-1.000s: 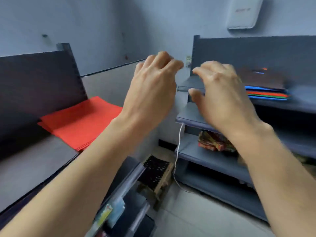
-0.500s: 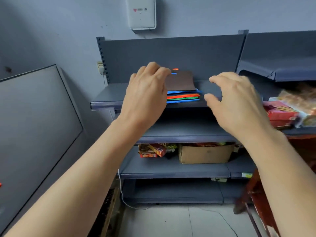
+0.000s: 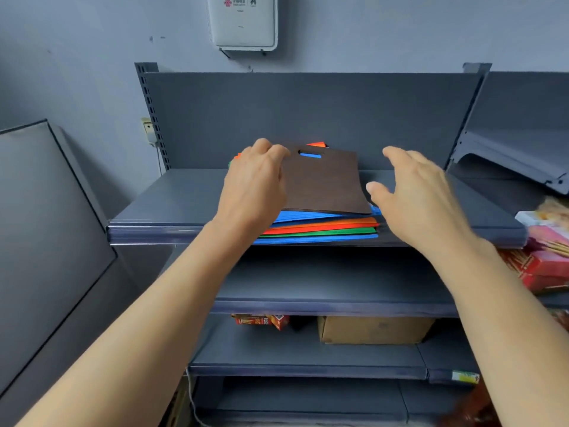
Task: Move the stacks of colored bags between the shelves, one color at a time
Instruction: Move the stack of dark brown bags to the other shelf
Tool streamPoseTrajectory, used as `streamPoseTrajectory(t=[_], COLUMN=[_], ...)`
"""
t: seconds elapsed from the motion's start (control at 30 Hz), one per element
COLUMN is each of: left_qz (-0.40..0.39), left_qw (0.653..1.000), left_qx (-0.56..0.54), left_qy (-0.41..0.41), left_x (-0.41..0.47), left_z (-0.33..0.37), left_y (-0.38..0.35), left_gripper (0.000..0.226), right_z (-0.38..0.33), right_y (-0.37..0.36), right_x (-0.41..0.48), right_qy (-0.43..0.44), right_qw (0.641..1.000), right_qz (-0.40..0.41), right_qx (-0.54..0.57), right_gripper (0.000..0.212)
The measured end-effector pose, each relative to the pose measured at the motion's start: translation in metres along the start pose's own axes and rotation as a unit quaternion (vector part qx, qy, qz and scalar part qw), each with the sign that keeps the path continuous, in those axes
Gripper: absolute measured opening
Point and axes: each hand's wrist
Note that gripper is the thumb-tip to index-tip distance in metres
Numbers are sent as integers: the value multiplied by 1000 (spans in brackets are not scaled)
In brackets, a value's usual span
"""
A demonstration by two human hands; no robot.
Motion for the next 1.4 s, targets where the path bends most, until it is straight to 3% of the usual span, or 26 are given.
streamPoseTrajectory(t=[0.33,0.53,0.8,1.0,1.13,1.4], left_qz=[-86,-196,-270,-312,-308,-307], left_qw=[988,957,928,908,916,913], left_qx=[59,88,69,36,30,-19], left_qy=[111,194,248,276,254,269], left_x=[51,61,79,94,100,101], left_z=[-51,-74,-89,-102,-100,-109], left_y=[-69,-109,-125,-134,-135,-141], left_gripper=[36,38,37,39,31,59], right_z=[23,40,43,36,34,30], right_y=[-65,-98,-130,-140,-146,-150], right_x=[92,127,145,147,144,138], right_qy=[-3,-2,-29,-68,-90,-111], right_qw=[996,984,956,951,952,958], right_qz=[-89,-177,-292,-302,-292,-264], right_qx=[29,14,-24,-17,-12,2], right_gripper=[47,52,68,67,65,65])
Point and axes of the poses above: each hand's wrist, its own x-axis towards the middle knuckle, its own y-axis out of the back of the hand, z = x × y
